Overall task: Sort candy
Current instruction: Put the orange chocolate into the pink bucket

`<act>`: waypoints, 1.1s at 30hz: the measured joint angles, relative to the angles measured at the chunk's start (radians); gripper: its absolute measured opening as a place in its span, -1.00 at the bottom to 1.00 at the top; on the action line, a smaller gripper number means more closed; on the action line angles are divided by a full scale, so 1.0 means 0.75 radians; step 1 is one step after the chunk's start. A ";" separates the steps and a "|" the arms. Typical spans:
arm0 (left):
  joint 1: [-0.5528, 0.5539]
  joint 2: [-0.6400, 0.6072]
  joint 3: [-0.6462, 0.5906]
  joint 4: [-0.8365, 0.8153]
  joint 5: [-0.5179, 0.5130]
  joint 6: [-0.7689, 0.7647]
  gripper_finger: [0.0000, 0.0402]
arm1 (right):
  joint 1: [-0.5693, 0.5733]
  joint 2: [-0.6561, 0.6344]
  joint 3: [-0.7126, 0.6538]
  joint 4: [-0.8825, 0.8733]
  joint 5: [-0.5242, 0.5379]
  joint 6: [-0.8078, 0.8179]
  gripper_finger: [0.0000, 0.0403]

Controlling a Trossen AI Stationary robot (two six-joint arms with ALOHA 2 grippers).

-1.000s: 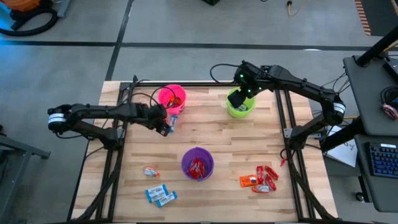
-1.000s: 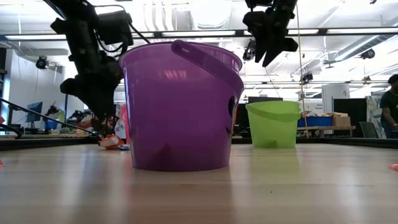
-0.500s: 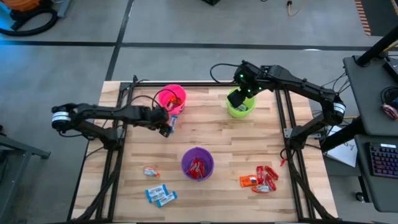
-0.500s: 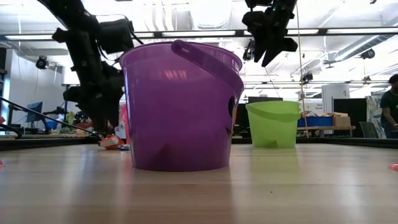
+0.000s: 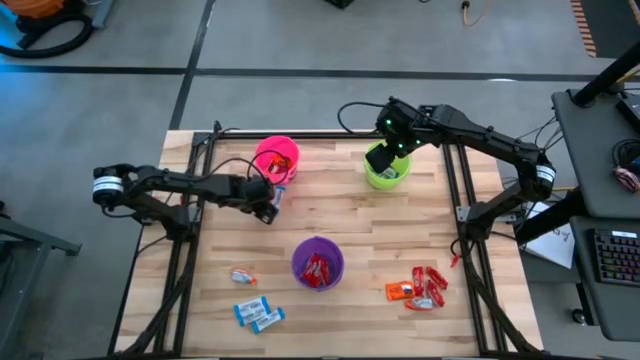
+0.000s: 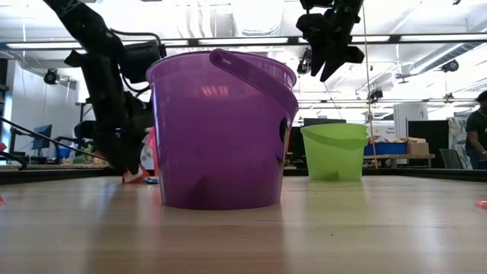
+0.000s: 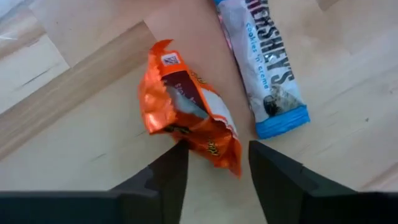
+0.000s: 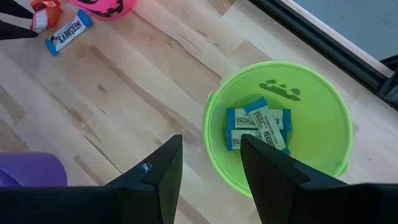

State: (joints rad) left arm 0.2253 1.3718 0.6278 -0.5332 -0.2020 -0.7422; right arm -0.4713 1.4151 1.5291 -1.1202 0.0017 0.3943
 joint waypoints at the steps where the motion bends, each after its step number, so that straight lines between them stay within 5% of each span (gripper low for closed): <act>1: 0.000 0.004 -0.001 -0.003 0.000 0.000 -0.30 | 0.000 0.000 0.000 0.000 0.000 0.000 -0.23; 12: -0.012 0.005 -0.001 -0.010 0.012 0.019 -0.96 | 0.000 0.000 0.000 0.001 0.000 -0.002 -0.23; 24: -0.088 -0.126 0.252 -0.506 0.107 0.149 -1.00 | 0.000 0.000 0.000 0.006 0.001 -0.013 -0.23; 33: -0.043 -0.312 0.527 -0.480 0.119 0.382 -1.00 | 0.000 0.000 0.001 0.060 0.001 -0.017 -0.23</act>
State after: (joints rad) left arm 0.1929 1.1377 1.0230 -0.8930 -0.1130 -0.4559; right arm -0.4713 1.4151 1.5295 -1.0749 0.0025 0.3818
